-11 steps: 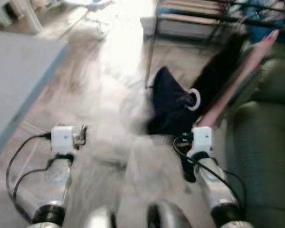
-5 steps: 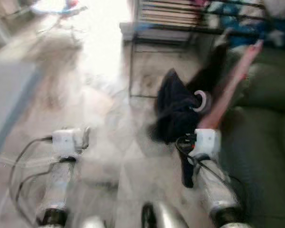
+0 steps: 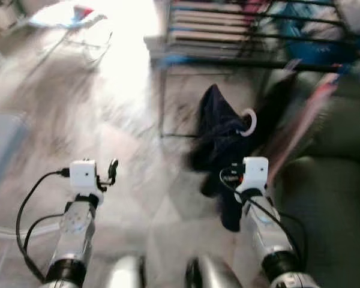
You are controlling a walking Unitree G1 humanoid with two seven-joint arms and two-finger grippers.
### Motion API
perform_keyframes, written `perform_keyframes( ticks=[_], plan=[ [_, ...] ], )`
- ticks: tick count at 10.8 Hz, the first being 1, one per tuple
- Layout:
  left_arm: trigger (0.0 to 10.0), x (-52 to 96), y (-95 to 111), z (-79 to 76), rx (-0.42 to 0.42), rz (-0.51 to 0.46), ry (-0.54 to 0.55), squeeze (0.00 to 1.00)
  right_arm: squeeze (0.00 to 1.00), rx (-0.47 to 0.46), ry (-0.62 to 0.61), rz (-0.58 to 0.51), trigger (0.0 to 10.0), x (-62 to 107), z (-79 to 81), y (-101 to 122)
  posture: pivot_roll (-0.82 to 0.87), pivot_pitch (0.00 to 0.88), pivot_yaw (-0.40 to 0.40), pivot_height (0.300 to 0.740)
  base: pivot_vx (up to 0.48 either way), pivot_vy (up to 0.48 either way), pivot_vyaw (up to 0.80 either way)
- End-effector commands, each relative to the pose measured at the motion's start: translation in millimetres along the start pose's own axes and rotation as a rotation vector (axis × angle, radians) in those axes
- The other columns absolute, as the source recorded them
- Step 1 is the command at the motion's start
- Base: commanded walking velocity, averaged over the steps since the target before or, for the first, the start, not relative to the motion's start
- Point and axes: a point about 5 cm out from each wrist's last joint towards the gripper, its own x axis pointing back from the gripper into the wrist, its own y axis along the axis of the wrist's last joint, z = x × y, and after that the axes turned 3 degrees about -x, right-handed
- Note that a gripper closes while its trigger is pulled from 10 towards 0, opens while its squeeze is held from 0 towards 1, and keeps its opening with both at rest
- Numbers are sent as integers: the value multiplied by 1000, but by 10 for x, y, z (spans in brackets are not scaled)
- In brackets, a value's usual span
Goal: Hang hanger
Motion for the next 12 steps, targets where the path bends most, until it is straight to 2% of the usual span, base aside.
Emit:
perform_keyframes(
  ticks=[1,4,7,8,9,10,12],
  plan=[
    [10000,39,-55,-20,-5,25,-21,0,0,-8,-31,3,10000,2,-65,2,-7,143,-76,740,300,375,0],
    [10000,38,-94,-40,8,61,-25,0,0,-16,-50,30,10000,-6,-55,-32,-9,145,-80,740,81,444,0],
    [10000,47,-73,-90,-7,36,-76,0,0,-24,-56,11,10000,-13,-53,0,-12,148,-81,740,105,437,0],
    [10000,46,-61,-95,-13,30,-86,0,0,-20,-66,-29,10000,-29,-47,66,-11,148,-81,740,416,240,0],
    [10000,51,-59,-105,-4,25,-93,0,0,24,-66,-73,10000,-42,-46,132,-10,149,-80,740,472,0,0],
    [10000,61,-54,-131,-7,15,-101,0,0,71,-72,-121,10000,-52,-43,202,-7,150,-80,740,0,0,0],
    [10000,75,-57,-166,-10,14,-116,0,0,71,-83,-135,10000,-103,-38,263,-4,153,-81,740,0,0,0]
  ],
)
